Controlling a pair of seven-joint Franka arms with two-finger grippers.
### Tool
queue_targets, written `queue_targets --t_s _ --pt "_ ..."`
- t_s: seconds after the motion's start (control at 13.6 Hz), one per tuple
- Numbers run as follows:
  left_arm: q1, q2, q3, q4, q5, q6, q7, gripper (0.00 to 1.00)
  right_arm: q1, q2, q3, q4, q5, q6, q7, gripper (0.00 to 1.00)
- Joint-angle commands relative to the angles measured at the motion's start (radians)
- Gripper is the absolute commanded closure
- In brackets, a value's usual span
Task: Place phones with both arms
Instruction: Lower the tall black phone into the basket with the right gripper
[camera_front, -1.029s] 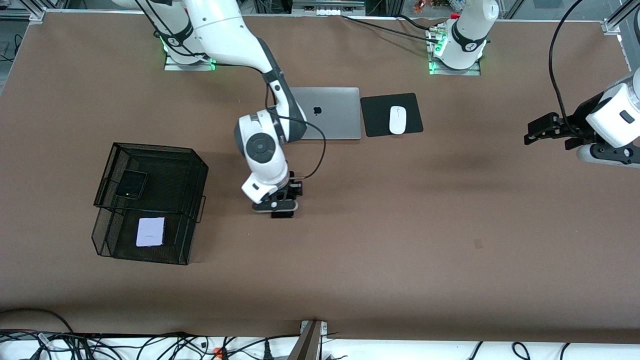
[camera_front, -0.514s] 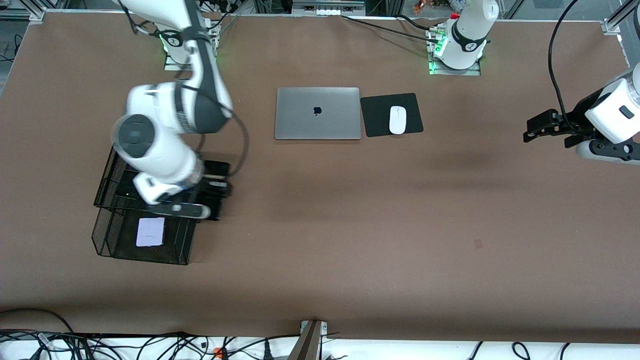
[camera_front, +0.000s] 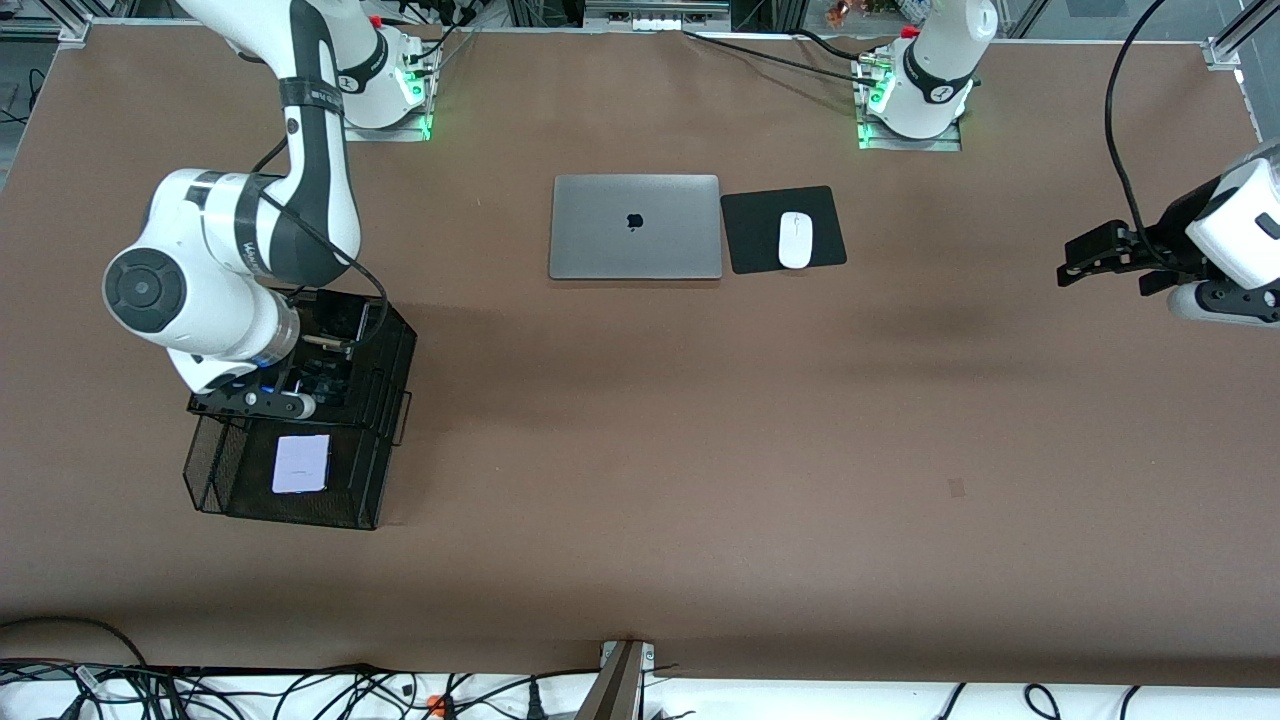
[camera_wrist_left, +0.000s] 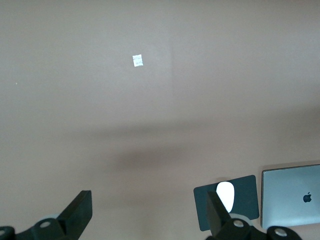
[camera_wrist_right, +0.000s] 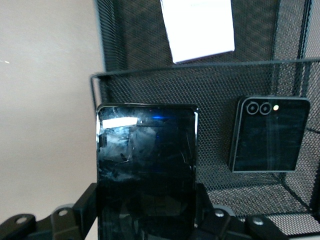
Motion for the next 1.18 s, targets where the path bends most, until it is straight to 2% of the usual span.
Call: queue_targets --t_s 0.0,0.29,0.59,0.88,0.96,1.03,1.1 --pt "0.001 0.000 -0.006 0.006 0.024 -0.005 -0.009 0.00 0.081 -0.066 -0.045 -0.118 -0.024 0.092 -0.006 1.00" --pt "-0.025 0.002 -0.001 0.008 0.023 -0.005 -0.010 0.00 0.076 -0.062 -0.056 -0.156 -0.023 0.174 -0.055 1.00" --pt "-0.117 -0.001 0.082 0.011 0.023 -0.006 -0.016 0.00 0.076 -0.056 -0.054 -0.172 -0.019 0.213 -0.057 1.00" --pt "-0.107 -0.001 0.075 0.017 0.024 -0.010 -0.016 0.00 0.069 -0.053 -0.054 -0.168 -0.019 0.213 -0.058 1.00" --pt "-0.107 -0.001 0.075 0.012 0.024 -0.010 -0.015 0.00 0.069 -0.045 -0.054 -0.165 -0.018 0.216 -0.057 0.83" --pt "-0.107 -0.001 0.074 0.011 0.024 -0.011 -0.016 0.00 0.067 -0.040 -0.054 -0.162 -0.018 0.234 -0.057 0.52" --pt "-0.107 -0.001 0.074 0.011 0.024 -0.011 -0.015 0.00 0.064 -0.039 -0.053 -0.161 -0.016 0.245 -0.055 0.39"
